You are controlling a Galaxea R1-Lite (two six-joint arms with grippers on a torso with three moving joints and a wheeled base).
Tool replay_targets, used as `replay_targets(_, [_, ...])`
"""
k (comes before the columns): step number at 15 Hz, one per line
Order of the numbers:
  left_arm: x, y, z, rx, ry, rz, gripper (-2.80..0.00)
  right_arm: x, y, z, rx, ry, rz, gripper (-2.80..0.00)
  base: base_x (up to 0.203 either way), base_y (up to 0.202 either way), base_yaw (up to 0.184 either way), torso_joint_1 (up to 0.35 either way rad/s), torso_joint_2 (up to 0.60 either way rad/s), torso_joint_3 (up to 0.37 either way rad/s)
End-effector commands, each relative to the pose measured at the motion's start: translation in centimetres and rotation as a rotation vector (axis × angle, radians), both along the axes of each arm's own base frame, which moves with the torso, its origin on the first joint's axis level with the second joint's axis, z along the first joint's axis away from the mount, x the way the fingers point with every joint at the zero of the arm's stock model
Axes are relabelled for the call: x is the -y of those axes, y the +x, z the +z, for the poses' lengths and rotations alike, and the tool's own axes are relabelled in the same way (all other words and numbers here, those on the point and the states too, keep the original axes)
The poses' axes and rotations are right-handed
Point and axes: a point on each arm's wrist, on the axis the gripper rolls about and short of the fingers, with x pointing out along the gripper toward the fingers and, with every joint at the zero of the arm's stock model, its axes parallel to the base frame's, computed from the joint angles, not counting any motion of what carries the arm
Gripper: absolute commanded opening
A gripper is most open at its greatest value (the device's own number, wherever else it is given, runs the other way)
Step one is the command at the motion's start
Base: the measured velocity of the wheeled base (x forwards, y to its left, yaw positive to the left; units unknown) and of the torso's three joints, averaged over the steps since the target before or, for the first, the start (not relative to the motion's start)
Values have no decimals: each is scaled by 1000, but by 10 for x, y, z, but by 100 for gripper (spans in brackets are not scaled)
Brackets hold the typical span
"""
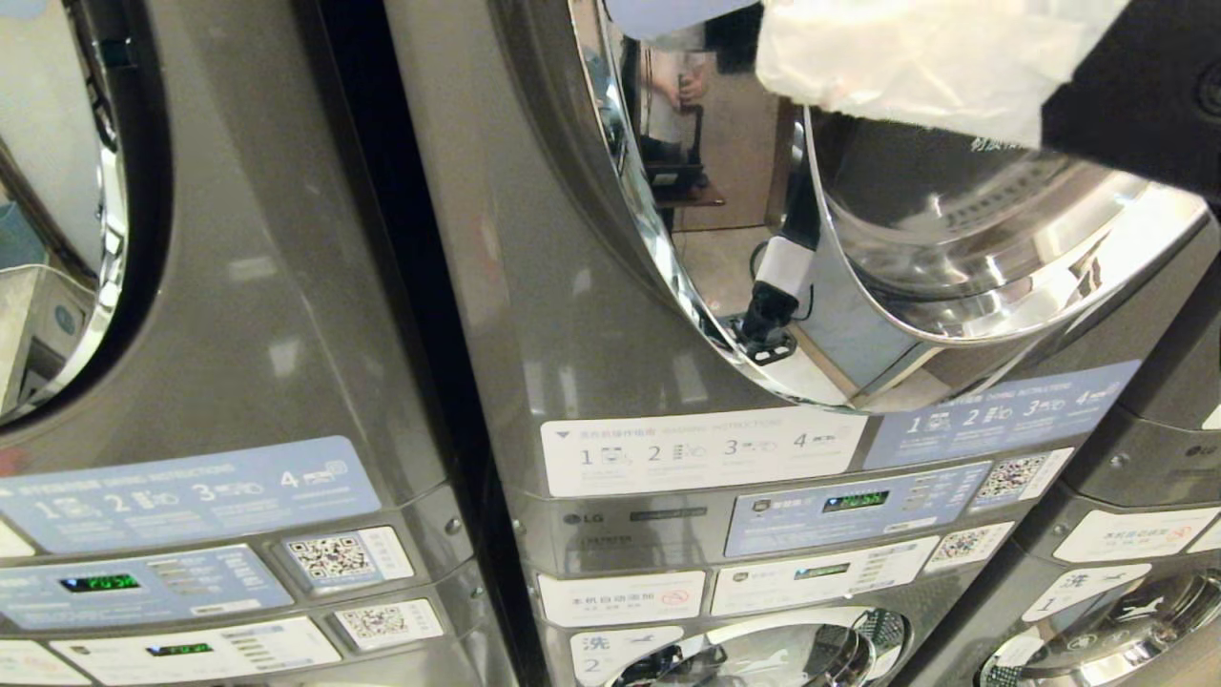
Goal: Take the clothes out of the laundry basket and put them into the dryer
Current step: Open the dryer
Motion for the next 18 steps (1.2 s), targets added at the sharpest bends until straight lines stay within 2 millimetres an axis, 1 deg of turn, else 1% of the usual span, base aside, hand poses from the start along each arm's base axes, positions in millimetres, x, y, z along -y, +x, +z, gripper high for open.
replay_targets(1, [0, 0, 0, -1, 0, 0, -280, -7, 3, -4, -7, -17, 33, 0, 0, 0, 0, 0, 0, 0])
replay_targets(6, [0, 0, 0, -2, 0, 0, -280, -23, 12, -6, -11, -35, 75, 0, 0, 0, 0, 0, 0, 0])
replay_targets(11, [0, 0, 0, -1, 0, 0, -280, -36, 20, -10, -9, -36, 76, 0, 0, 0, 0, 0, 0, 0])
replay_targets(13, [0, 0, 0, -1, 0, 0, -280, -36, 18, -10, -12, -34, 89, 0, 0, 0, 0, 0, 0, 0])
replay_targets(18, [0, 0, 0, -1, 0, 0, -280, -29, 3, -6, -9, -17, 154, 0, 0, 0, 0, 0, 0, 0])
